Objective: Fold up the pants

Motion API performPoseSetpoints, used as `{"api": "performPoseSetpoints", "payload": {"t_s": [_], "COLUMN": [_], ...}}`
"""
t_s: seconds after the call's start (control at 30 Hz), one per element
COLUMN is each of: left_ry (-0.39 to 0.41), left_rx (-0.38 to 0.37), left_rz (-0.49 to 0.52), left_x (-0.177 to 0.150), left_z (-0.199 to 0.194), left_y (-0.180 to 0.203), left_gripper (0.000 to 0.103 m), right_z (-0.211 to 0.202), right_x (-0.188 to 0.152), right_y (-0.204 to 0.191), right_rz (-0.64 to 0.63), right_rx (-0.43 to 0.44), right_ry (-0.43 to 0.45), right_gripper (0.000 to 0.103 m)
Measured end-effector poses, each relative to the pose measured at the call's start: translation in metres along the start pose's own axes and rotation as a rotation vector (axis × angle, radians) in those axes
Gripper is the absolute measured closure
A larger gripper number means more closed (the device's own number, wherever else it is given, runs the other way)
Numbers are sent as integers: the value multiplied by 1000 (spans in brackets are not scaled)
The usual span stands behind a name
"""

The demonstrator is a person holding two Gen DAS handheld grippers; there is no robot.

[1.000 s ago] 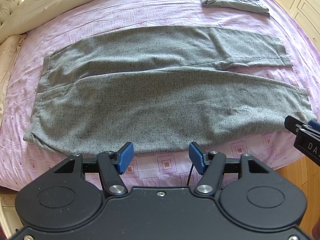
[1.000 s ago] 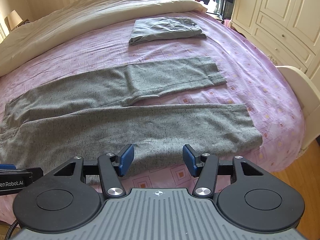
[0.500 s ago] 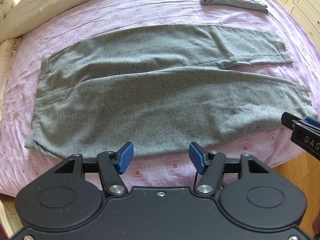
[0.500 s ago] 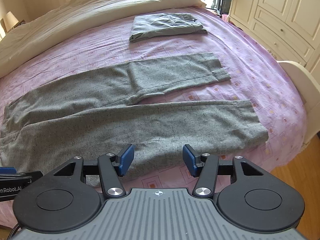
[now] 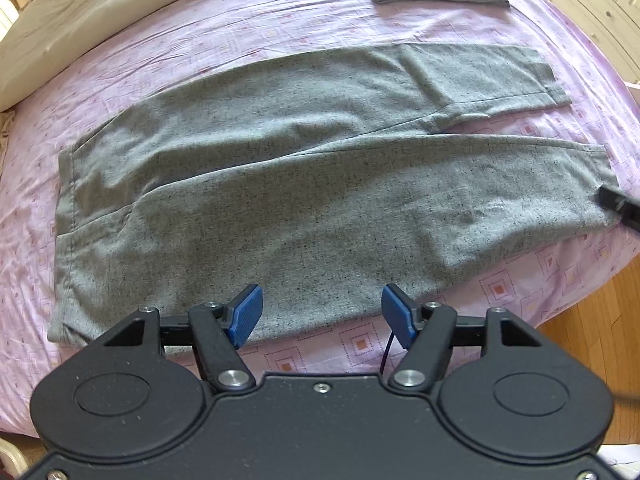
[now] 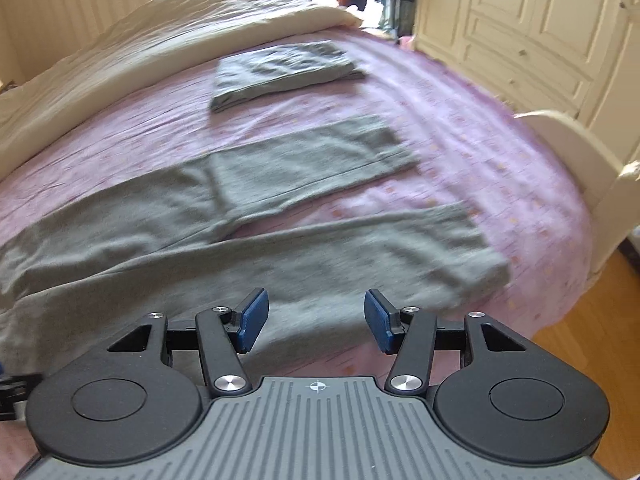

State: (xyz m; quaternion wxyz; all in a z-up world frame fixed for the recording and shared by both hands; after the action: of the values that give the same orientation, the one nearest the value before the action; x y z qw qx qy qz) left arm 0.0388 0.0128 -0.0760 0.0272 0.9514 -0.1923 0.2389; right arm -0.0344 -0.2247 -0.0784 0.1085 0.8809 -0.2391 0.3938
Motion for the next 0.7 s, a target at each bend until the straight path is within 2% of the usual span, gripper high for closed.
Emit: {"api": "performPoseSetpoints", "payload": {"t_s": [0.1,0.17,0.23,0.43,0.57,0.7], "left_ry": [-12,-27,-48,-122,-138,-158], "left_rx": [15,23,42,115,165,212], "left_rz": [-20,-48,-68,-134,-153,-193], "left_x": [5,7,6,1,3,3], "left_z": [6,10,16,27,26,28], "left_y": [8,16,27,62,79,86], "left_gripper": [34,34,34,34,34,34], "right_z": [16,35,58,138,181,196], "right_x": [14,21,27,25,10,4], "right_y": [40,70,95,149,167,175], "right_rz": [-15,-64,-115,-158,-137,-89], "right_rx": [-33,-75,-80,31,103,172], "right_ry": [88,93,64,-79,-201,-237], "right_gripper": [52,52,51,51,52,53]}}
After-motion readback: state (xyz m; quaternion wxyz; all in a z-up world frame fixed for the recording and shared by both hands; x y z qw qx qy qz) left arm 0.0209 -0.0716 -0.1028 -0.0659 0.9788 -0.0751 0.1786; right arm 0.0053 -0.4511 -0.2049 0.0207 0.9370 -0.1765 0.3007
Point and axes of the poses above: each gripper's, at about its wrist camera, not at the fingertips, and z roughly the way its jaws point, y to its right, x to its top, the point moved 6 cm from there along z, roughly the way its jaws point, and after that the axes turned 12 degrees about y, right-handed, at the moved point
